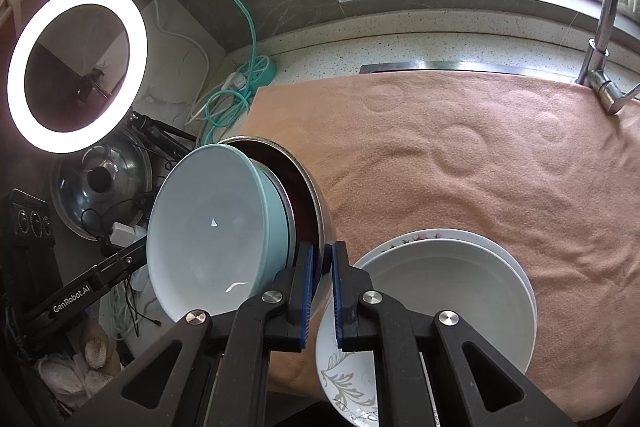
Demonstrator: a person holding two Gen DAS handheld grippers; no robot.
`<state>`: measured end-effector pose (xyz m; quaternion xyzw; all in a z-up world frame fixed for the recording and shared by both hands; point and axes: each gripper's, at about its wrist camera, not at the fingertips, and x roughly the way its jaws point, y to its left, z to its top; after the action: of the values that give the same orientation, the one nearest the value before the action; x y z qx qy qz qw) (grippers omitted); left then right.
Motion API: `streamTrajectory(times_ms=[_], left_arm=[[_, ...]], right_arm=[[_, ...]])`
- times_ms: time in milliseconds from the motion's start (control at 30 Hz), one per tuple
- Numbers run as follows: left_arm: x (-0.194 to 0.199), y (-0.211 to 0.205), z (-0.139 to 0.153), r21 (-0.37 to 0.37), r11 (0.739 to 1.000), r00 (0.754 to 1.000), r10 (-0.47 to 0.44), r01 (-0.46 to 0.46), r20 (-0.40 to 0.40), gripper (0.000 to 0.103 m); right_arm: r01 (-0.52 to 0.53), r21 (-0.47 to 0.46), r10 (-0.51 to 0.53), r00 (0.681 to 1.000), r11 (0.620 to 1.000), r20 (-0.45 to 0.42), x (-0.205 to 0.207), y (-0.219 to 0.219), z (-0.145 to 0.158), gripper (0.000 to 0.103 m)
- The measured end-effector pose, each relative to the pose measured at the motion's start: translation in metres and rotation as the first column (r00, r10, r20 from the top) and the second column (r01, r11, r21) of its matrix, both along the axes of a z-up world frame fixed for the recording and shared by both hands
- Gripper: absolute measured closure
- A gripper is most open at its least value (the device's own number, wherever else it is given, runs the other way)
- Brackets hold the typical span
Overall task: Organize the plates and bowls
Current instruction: 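Lower the nested bowl stack onto the white floral plate stack with both tools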
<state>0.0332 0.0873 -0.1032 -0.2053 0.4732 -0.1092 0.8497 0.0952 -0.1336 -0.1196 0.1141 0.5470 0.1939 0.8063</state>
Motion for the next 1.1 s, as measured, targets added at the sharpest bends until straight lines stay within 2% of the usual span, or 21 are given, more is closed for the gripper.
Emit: streamTrajectory(times_ms=[233,667,1100], left_arm=[[0.001,-0.026,0.001,-0.012,0.998,0.998,-0.06,0.06,-0.003,0.096],[-0.001,-0.075,-0.01,-0.026,0.987,0.986,-0.162,0.161,-0.044,0.096],[-0.009,-0.104,-0.022,-0.018,0.978,0.975,-0.208,0.207,-0.084,0.096]], right_arm=[[0.052,-0.004,-0.052,0.999,0.999,0.009,-0.01,-0.029,0.008,0.095],[0.143,-0.025,-0.144,0.99,0.989,-0.006,-0.033,-0.083,0.006,0.095],[0.194,-0.036,-0.196,0.98,0.98,-0.046,-0.054,-0.114,-0.009,0.094]])
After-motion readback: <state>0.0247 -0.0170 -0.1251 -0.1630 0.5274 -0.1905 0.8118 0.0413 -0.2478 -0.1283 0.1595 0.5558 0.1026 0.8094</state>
